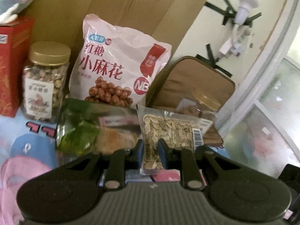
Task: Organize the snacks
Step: 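Carry the seed bag into the dark tin and open the right gripper, then grasp the green cracker pack with the right gripper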
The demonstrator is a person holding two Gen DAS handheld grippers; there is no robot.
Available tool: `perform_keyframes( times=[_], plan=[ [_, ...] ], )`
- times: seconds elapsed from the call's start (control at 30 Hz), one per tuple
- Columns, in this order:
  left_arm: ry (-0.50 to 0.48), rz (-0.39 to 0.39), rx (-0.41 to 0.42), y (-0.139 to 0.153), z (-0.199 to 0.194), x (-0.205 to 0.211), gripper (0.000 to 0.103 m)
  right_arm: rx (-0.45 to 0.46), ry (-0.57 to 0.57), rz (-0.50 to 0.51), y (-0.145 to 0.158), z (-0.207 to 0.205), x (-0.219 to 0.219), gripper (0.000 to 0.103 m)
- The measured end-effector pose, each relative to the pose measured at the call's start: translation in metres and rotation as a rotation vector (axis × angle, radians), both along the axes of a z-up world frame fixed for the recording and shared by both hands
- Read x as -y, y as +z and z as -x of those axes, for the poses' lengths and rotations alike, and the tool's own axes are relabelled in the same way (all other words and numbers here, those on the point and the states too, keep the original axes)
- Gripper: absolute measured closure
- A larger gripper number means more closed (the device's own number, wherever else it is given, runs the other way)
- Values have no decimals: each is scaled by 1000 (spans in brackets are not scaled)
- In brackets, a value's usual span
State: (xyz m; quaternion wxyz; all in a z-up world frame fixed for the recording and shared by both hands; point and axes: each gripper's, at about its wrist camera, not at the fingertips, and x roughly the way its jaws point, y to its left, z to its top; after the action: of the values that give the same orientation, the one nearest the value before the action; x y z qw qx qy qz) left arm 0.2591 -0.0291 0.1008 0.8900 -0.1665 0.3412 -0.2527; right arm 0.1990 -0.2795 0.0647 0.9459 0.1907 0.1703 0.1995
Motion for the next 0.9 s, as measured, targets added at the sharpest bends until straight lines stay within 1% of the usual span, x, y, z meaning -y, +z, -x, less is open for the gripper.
perform_keyframes(
  times=[0.1,0.17,0.27,0.3,0.33,0.37,0.47,0.5,0.63,0.7,0.77,0.8,0.83,0.9],
  plan=[
    [14,-25,-12,-8,-26,7,86,-12,-12,30,-7,-26,0,92],
    [23,-38,-34,-17,-41,10,85,-17,-21,72,-13,-41,-3,92],
    [35,-57,-59,-28,-57,14,86,-4,-69,188,-24,-53,-13,83],
    [39,-66,-63,-32,-59,15,86,7,-92,210,-28,-54,-14,73],
    [44,-72,-60,-34,-60,16,86,13,-100,216,-31,-53,-14,58],
    [46,-76,-60,-36,-60,16,86,17,-104,217,-33,-51,-13,55],
    [41,-65,-63,-34,-52,14,86,45,-131,225,-30,-43,-10,54],
    [34,-60,-57,-30,-47,11,86,49,-137,205,-27,-39,-6,54],
    [20,-50,10,-7,-7,-10,84,46,-116,119,-16,-18,1,54],
    [28,-39,31,-1,18,-29,82,50,-122,121,-15,-6,-1,55],
    [49,-27,31,0,45,-52,82,21,-119,105,-18,9,1,56],
    [66,-27,24,-2,56,-63,82,4,-113,85,-20,14,1,59],
    [89,-32,12,-5,67,-75,82,-17,-94,56,-22,22,2,65],
    [130,-35,-11,-12,86,-97,82,-56,-50,13,-28,34,-3,68]
  ],
)
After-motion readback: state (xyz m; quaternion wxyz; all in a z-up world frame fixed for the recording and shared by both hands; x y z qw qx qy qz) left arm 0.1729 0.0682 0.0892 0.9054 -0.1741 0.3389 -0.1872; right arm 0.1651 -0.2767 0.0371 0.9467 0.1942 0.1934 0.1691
